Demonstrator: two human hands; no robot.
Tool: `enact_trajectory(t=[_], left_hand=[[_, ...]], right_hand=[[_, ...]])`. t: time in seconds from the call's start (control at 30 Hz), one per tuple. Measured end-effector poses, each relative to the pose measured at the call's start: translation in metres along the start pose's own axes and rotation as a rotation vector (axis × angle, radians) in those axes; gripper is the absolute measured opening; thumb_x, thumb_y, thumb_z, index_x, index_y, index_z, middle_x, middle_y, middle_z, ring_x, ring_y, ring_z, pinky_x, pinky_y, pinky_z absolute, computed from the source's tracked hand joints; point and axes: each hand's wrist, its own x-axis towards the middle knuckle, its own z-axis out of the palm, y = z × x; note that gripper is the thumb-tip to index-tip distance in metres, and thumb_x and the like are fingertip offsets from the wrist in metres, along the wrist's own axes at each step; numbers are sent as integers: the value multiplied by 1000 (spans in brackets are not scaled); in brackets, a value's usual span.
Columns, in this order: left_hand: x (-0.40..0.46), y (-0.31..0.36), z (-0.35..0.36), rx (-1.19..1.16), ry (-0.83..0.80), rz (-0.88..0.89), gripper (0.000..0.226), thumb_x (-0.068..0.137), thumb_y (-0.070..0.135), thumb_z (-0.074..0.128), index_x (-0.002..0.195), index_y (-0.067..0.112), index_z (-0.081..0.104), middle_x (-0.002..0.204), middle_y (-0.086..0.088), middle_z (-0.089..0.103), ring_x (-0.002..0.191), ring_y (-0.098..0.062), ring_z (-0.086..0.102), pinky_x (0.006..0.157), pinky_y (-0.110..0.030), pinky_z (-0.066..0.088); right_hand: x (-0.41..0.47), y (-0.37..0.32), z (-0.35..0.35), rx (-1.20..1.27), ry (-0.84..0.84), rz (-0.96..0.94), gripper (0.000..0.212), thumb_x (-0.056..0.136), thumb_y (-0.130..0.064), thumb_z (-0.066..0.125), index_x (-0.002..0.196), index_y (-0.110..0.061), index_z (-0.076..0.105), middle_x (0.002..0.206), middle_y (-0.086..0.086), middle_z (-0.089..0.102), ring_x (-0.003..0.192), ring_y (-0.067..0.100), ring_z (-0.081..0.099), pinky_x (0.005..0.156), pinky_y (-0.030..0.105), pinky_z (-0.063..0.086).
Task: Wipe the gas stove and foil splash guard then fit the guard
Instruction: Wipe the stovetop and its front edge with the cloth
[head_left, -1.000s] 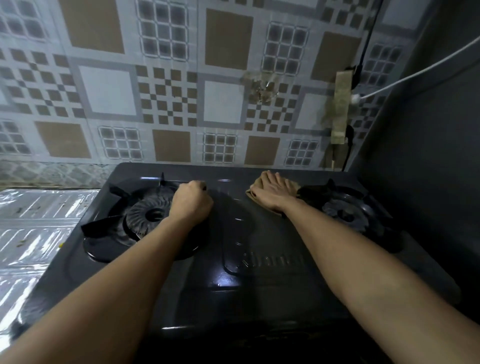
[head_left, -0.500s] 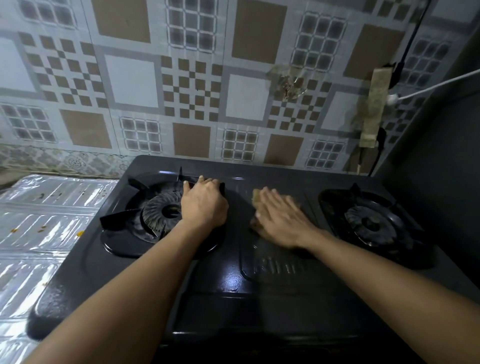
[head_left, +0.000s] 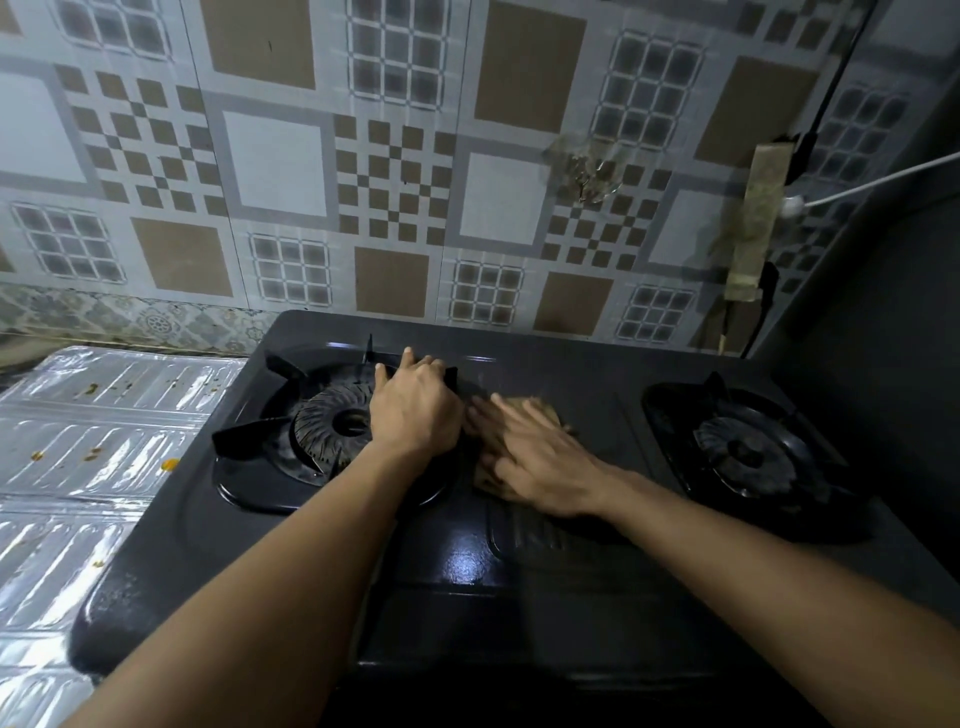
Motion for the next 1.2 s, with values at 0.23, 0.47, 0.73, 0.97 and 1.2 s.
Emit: enact_trajectory(t=[0.23,0.47,0.73,0.97,1.2], left_hand=[[-3,0,-1,-4,8,1,43,92,8,39,131,6,57,140,-12,50,136,-34,36,119,-49,18],[0,0,2,13,-31,10,44,92,11,39,132,3,54,148,-20,43,145,-30,27,122,-50,9],[6,-2,2,93,-80,18,43,93,15,42,133,4,53,151,-23,37,145,-34,27,121,-55,7],[4,-3,1,151,38,87,35,91,17,48,120,1,58,132,-17,54,135,-35,39,115,-58,20],[-9,-8,-7,127,90,239,36,95,27,38,100,3,64,116,-18,64,118,-36,51,105,-52,36]], right_hand=[[-93,-14,9,67,5,-50,67,95,-51,17,155,-21,13,161,-14,2,147,-1,-7,120,28,-8],[-21,31,-4,-8,-42,589,61,103,-44,17,156,-17,2,164,-4,-6,150,17,-7,121,41,-6],[-84,-84,23,-62,80,179,70,93,-47,14,154,-14,16,163,0,10,151,19,1,121,41,-3],[-174,-48,27,-64,181,619,76,89,-54,0,155,-17,10,163,-7,5,150,10,-2,121,34,-5],[-158,-71,27,-117,235,666,64,96,-42,15,153,-14,22,161,1,21,149,23,15,119,44,9]])
